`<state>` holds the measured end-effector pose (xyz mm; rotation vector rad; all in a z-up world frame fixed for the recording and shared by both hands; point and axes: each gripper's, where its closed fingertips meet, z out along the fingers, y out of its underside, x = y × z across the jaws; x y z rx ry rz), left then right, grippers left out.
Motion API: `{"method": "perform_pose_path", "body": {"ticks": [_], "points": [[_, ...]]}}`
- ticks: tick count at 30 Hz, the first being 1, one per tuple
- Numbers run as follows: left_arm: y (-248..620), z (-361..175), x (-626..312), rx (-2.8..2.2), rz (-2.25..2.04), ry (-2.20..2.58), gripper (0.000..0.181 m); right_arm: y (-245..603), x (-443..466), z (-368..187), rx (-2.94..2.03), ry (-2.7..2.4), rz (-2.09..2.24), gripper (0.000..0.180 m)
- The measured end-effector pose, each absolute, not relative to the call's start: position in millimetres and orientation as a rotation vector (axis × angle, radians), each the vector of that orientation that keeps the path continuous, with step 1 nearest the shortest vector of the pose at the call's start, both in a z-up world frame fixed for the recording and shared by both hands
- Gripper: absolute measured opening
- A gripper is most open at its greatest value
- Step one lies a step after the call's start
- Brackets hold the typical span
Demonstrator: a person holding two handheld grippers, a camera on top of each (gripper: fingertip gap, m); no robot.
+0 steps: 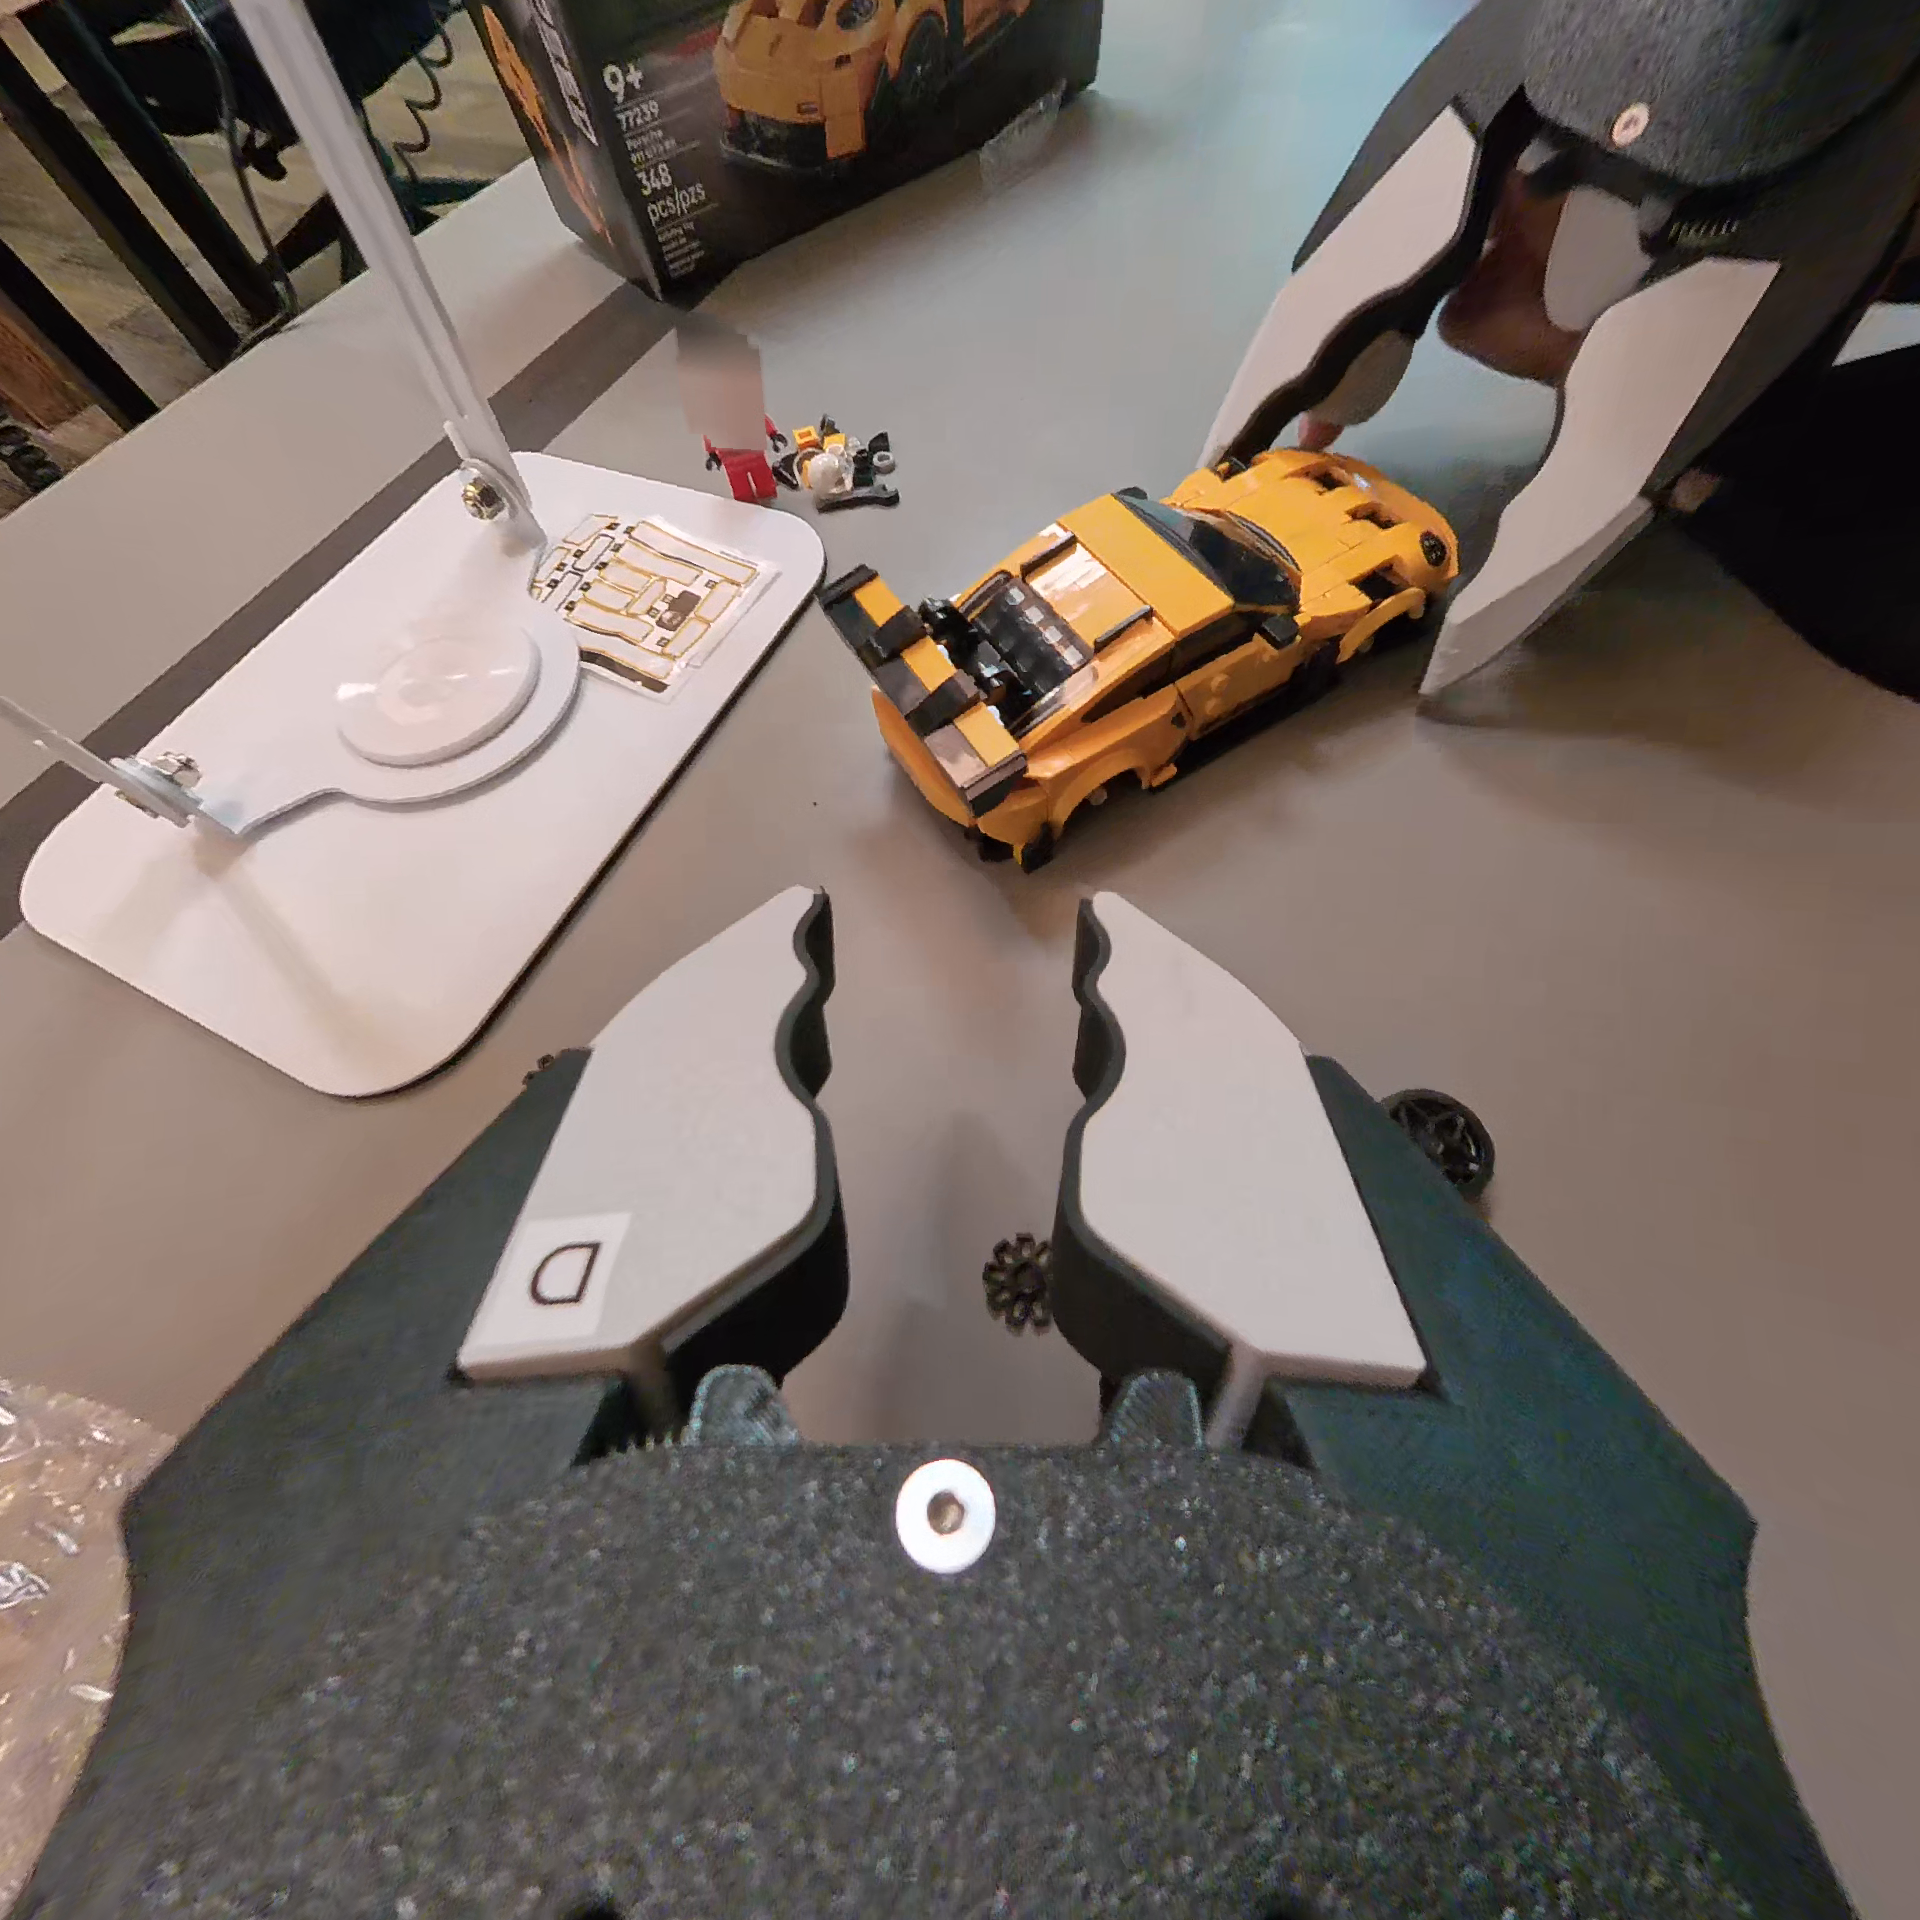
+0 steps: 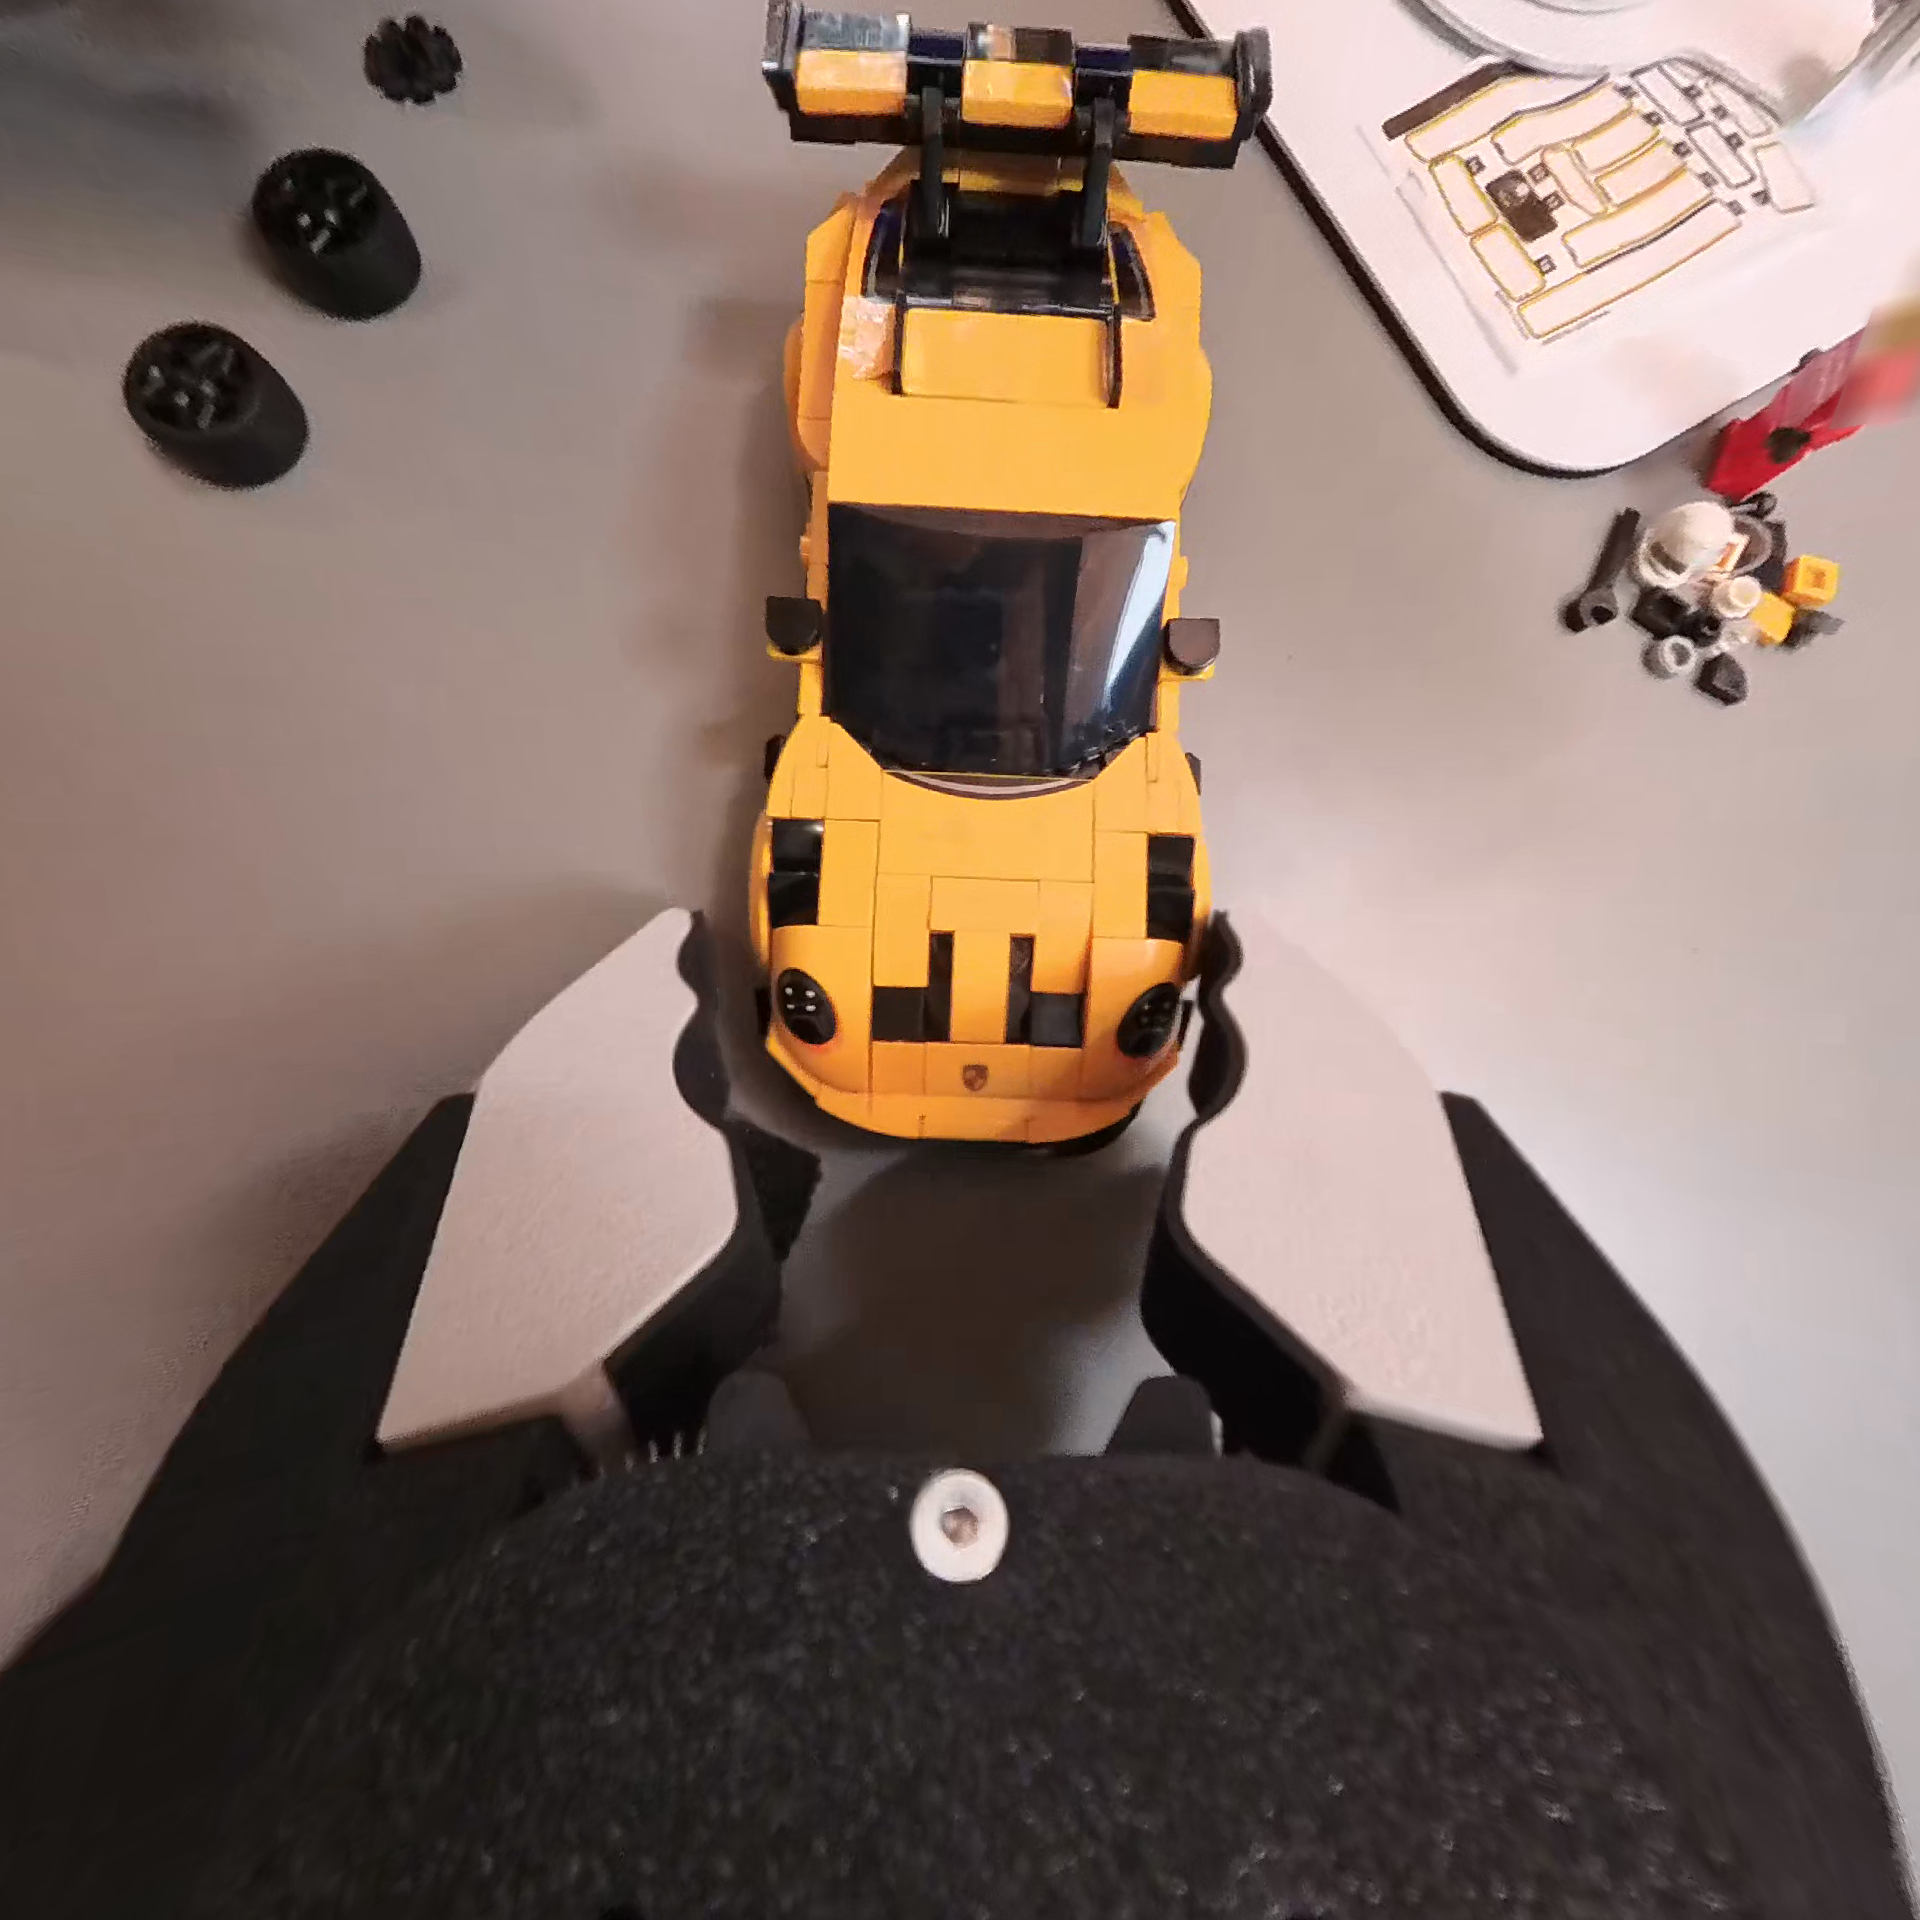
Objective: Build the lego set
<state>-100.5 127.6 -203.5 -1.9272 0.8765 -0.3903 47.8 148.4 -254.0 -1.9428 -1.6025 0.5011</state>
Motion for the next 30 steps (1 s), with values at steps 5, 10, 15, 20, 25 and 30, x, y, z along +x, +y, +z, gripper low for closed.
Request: {"method": "perform_pose_path", "body": {"ticks": [5, 10, 15, 20, 25, 30], "points": [[137, -197, -106, -1.889, -0.42, 0.804, 0.042, 154, 49, -254, -1.775, -1.778, 0.557, 0.082], [142, -196, -112, -1.867, -0.446, 0.757, 0.04, 160, 42, -251, -1.572, -1.962, 0.652, 0.081], [141, -195, -113, -1.855, -0.439, 0.76, 0.039, 163, 33, -252, -1.474, -2.06, 0.72, 0.081], [138, -192, -111, -1.841, -0.434, 0.776, 0.039, 162, 31, -252, -1.49, -2.058, 0.757, 0.081], [136, -192, -108, -1.843, -0.439, 0.786, 0.039, 160, 34, -248, -1.557, -2.014, 0.792, 0.089], [131, -185, -106, -1.816, -0.421, 0.804, 0.039, 169, 52, -221, -1.595, -1.88, 0.727, 0.089]]}}
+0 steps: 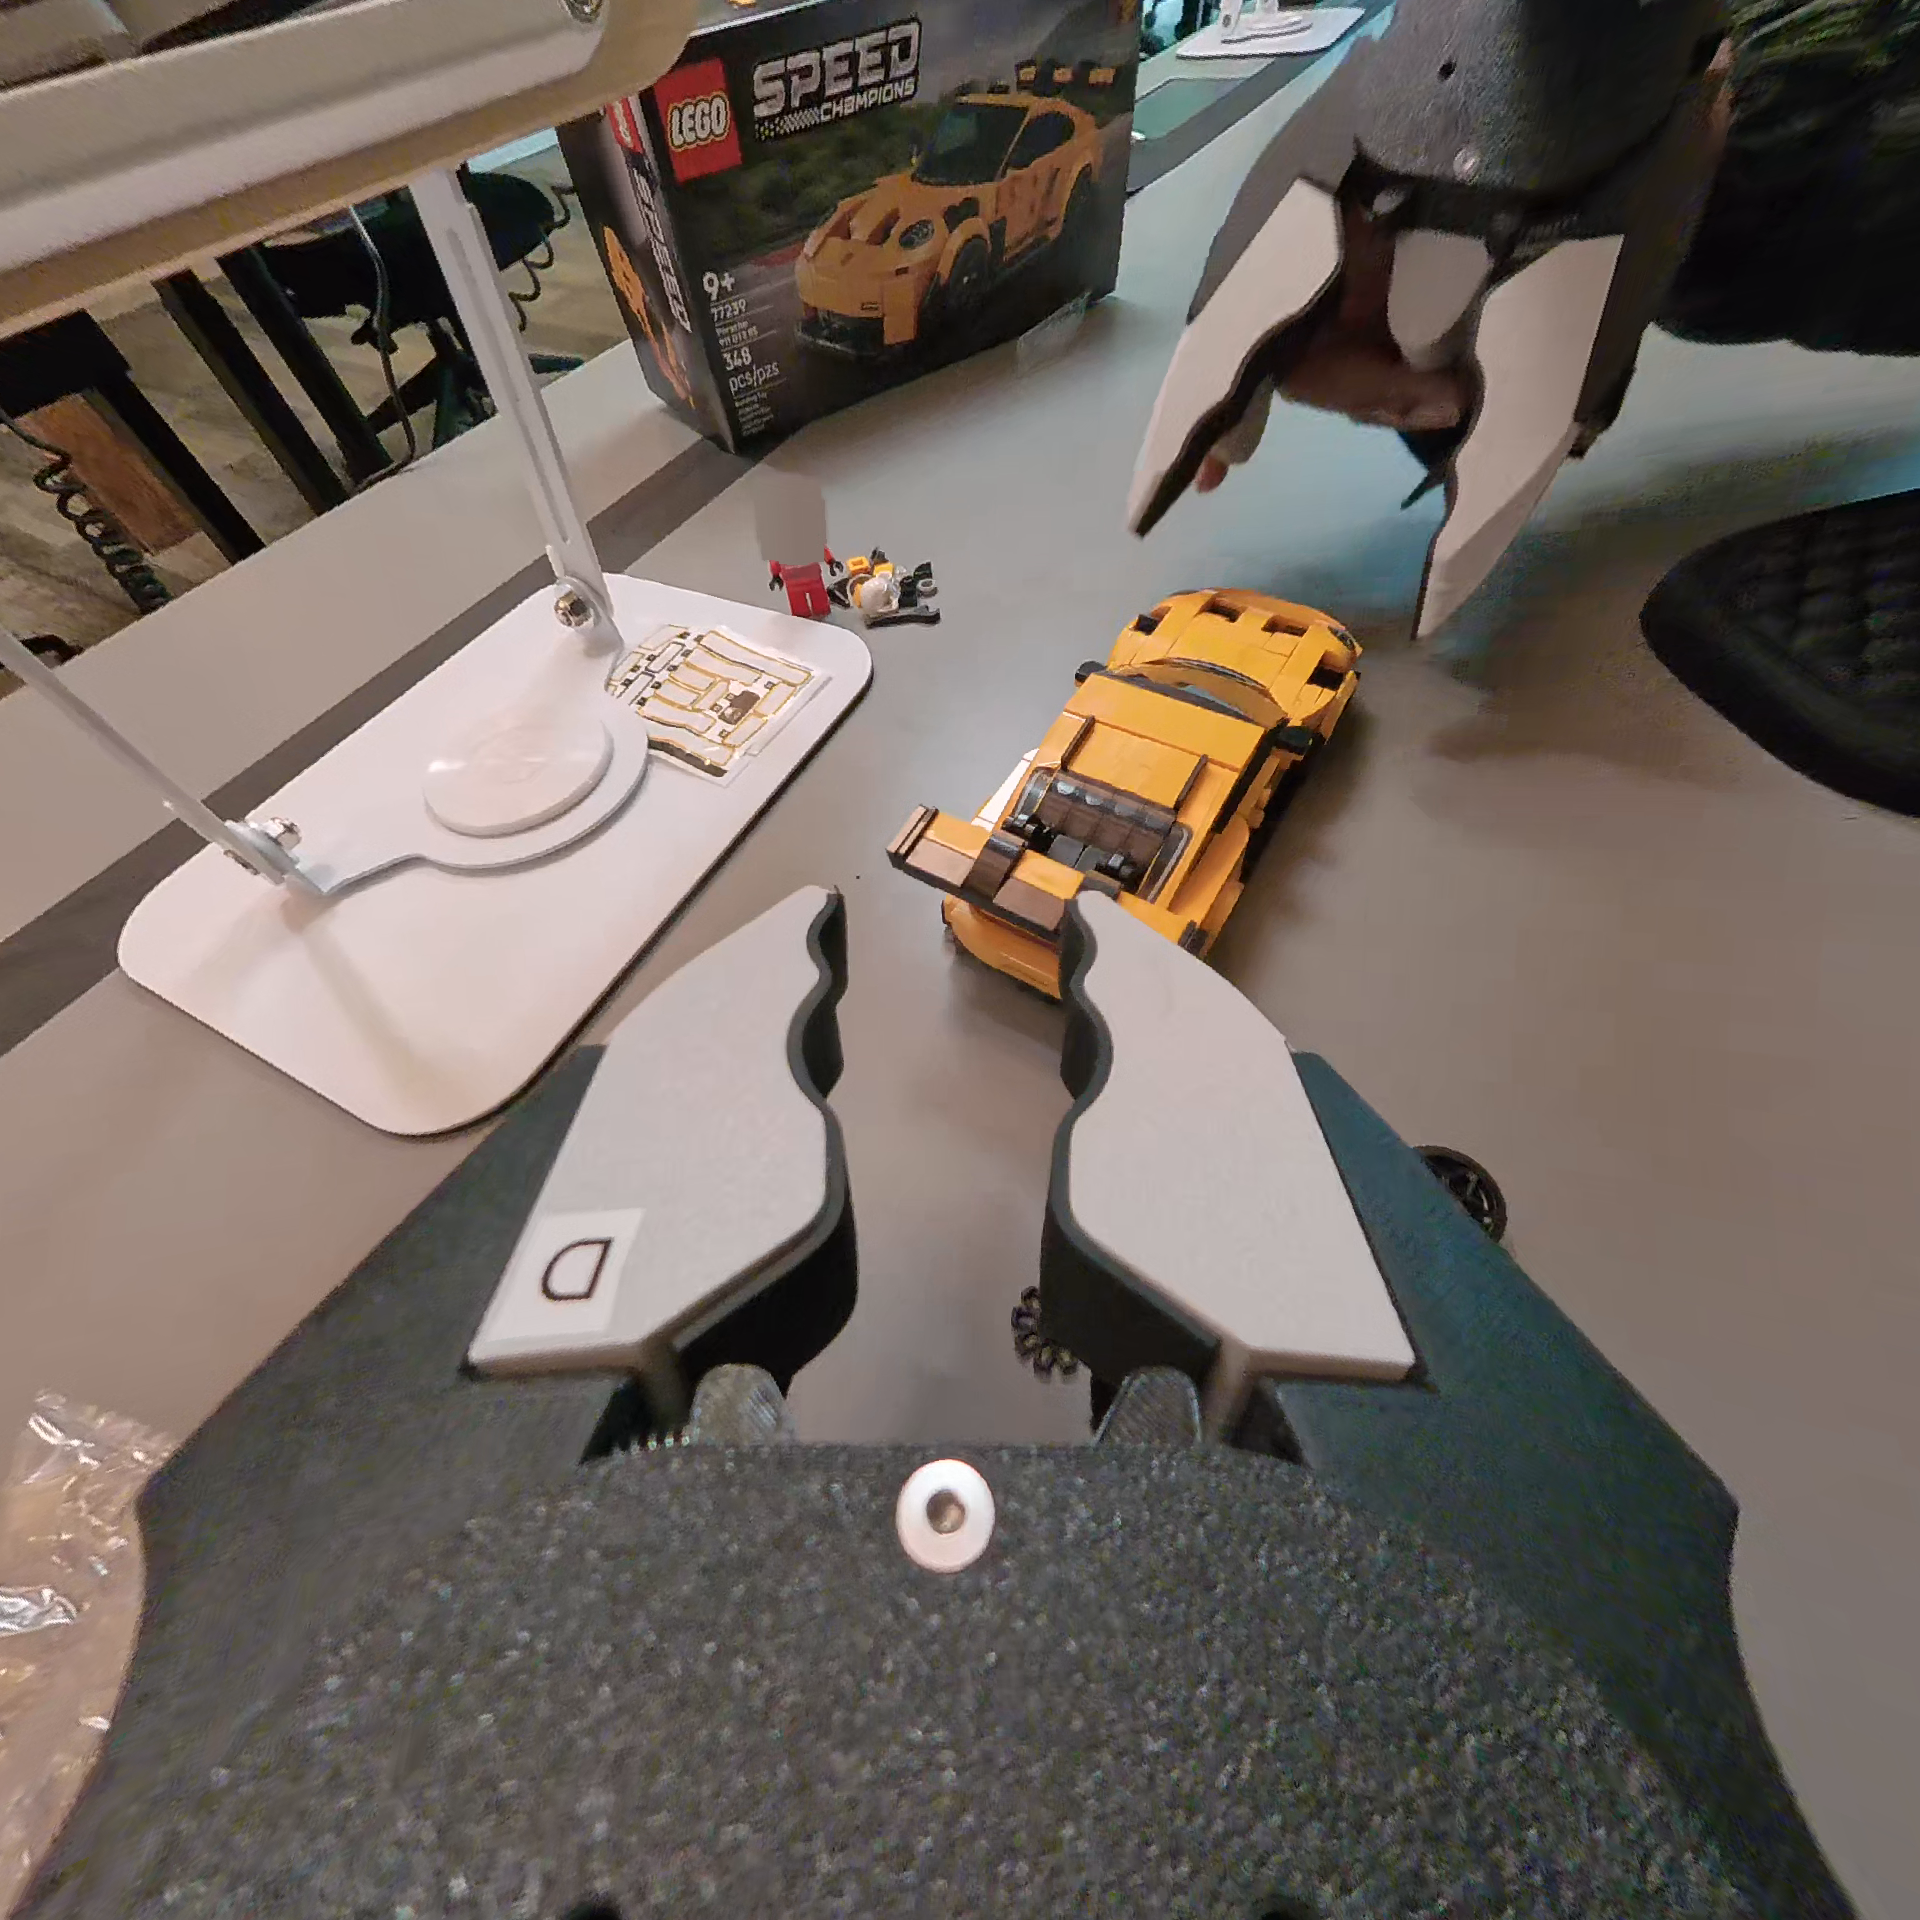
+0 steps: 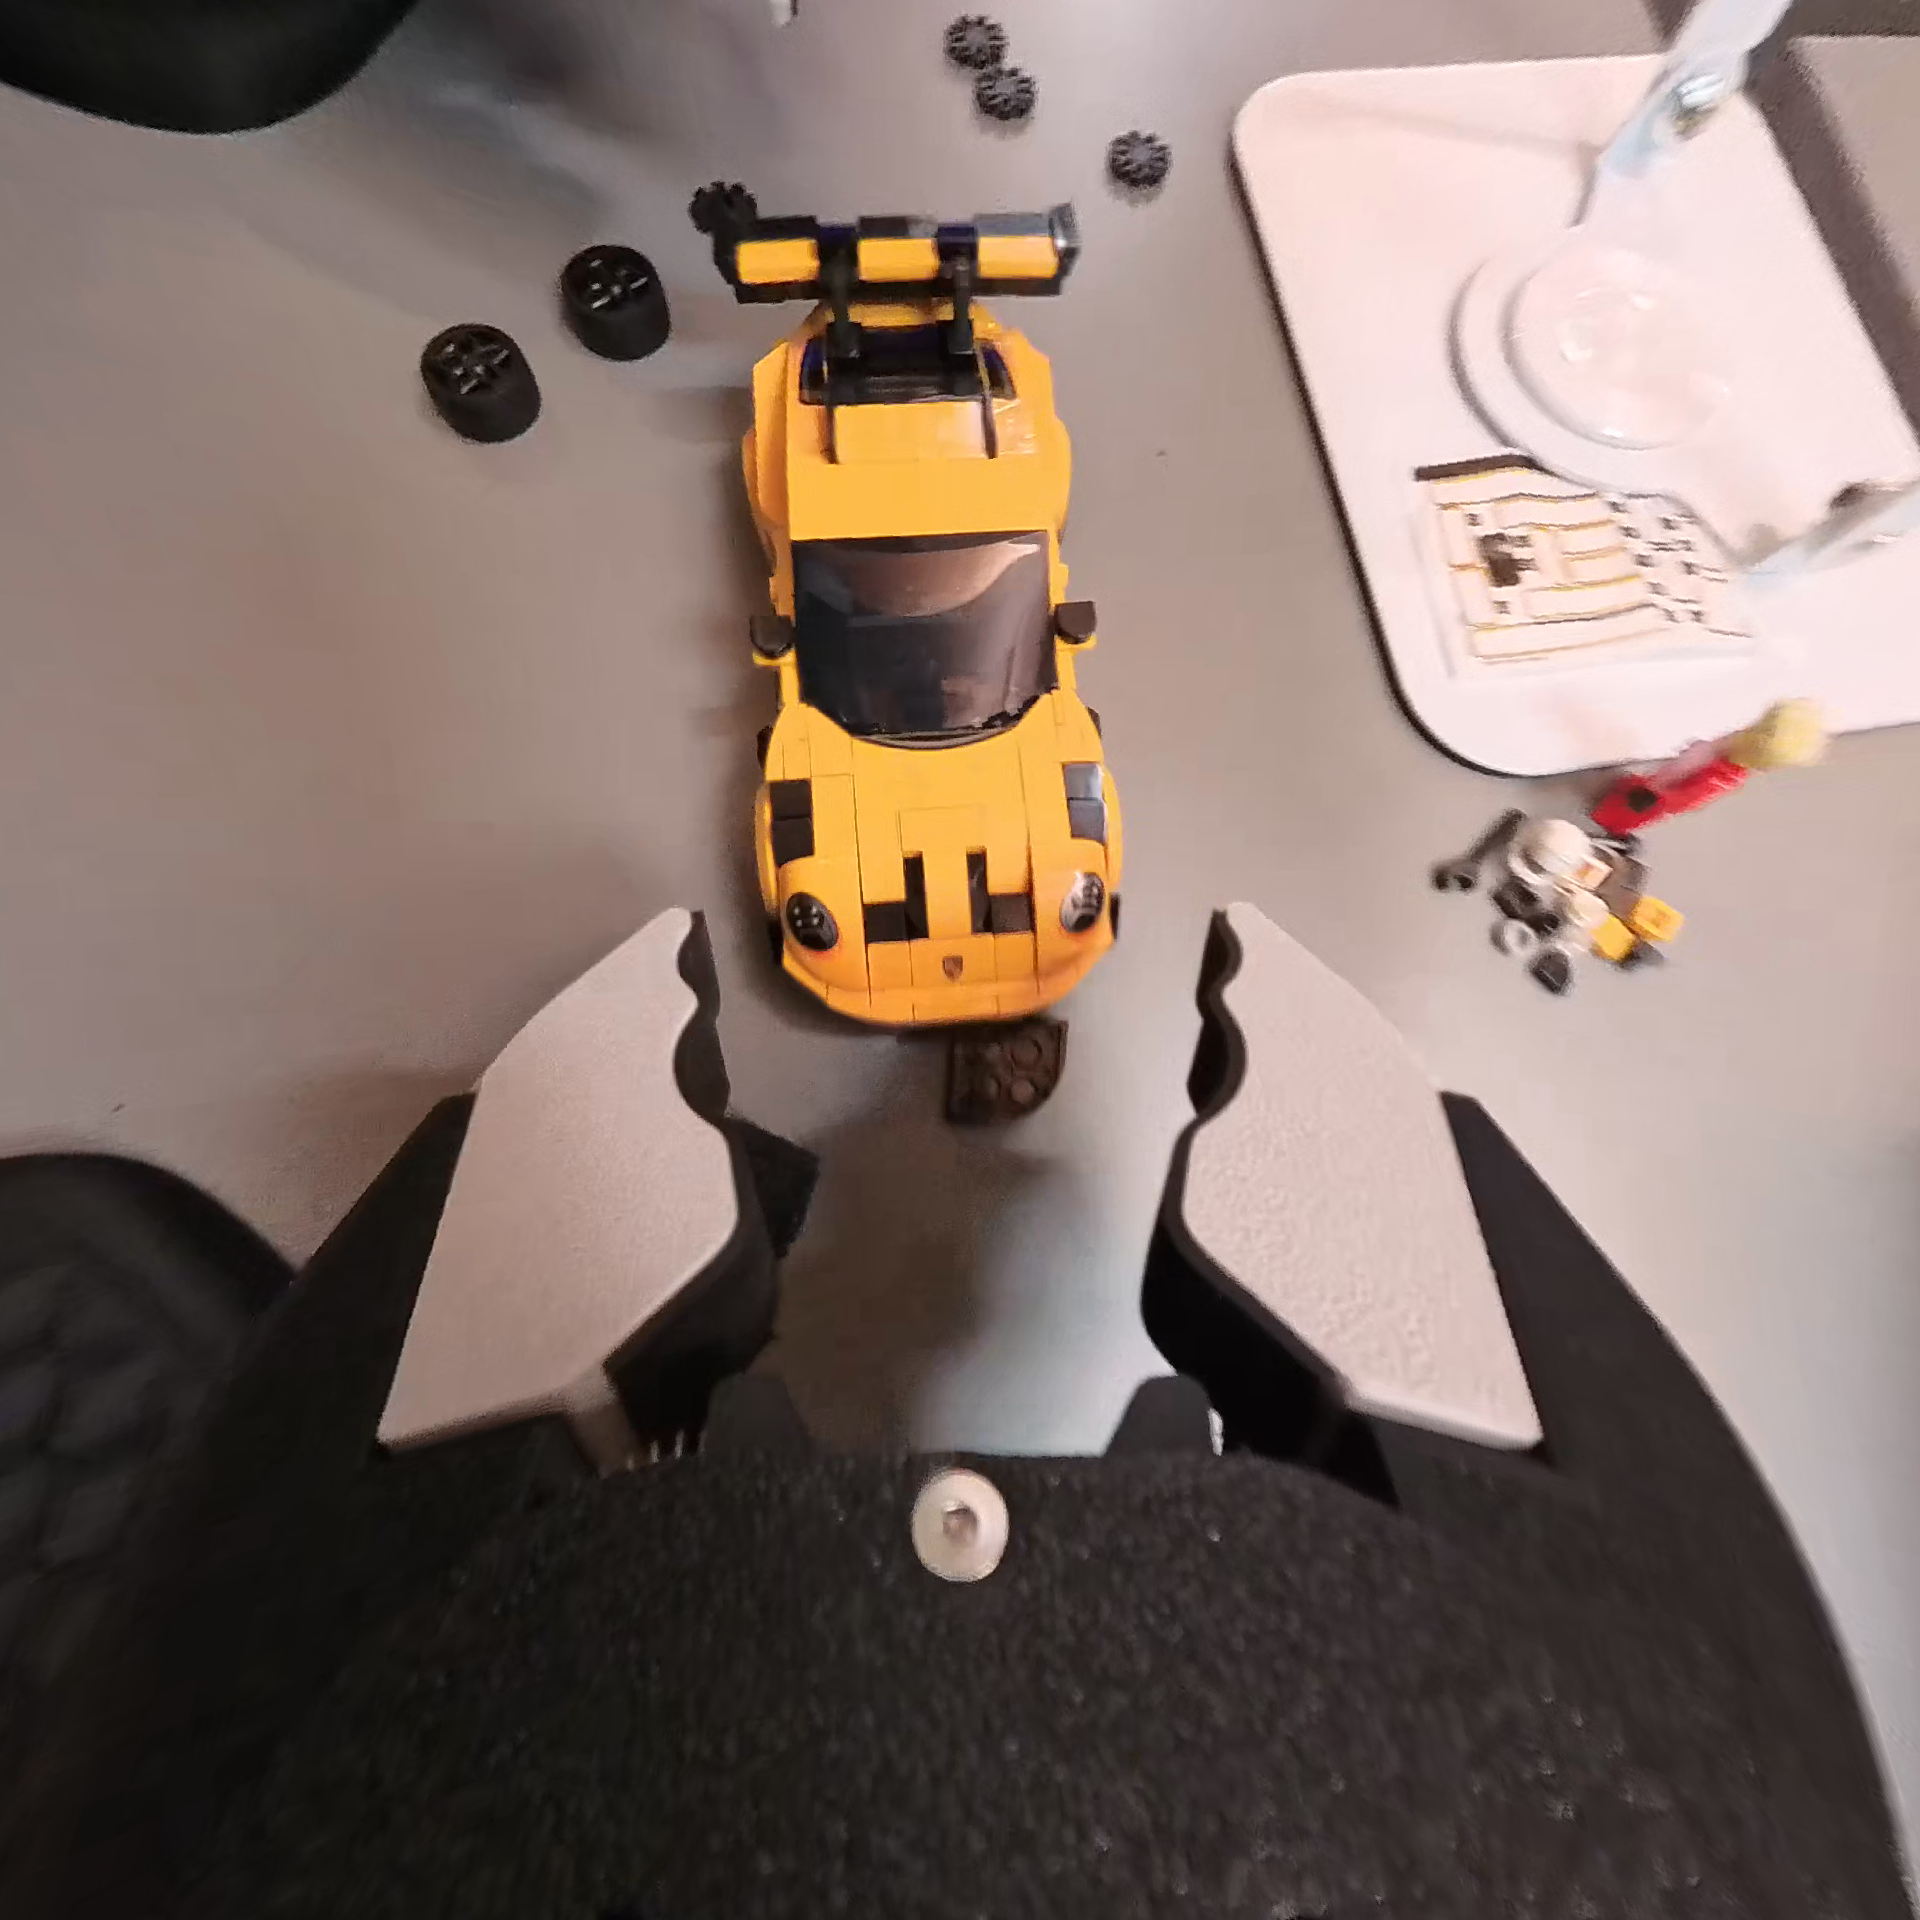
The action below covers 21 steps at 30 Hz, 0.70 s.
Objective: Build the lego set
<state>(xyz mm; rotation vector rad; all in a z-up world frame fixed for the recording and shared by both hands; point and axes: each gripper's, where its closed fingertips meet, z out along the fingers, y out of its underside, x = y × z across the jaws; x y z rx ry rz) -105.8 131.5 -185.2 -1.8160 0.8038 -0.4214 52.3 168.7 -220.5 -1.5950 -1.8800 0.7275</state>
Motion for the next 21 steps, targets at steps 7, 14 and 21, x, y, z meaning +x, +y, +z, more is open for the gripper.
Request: {"method": "perform_pose_path", "body": {"ticks": [7, 14, 21], "points": [[125, -176, -100, -1.776, -0.414, 0.828, 0.038, 163, 79, -224, -1.67, -1.82, 0.642, 0.064], [122, -173, -71, -1.813, -0.449, 0.94, 0.052, 167, 70, -247, -1.676, -1.896, 0.661, 0.076], [143, -206, -5, -1.993, -0.25, 1.535, 0.08, 174, 75, -249, -1.665, -1.93, 0.693, 0.063]]}}
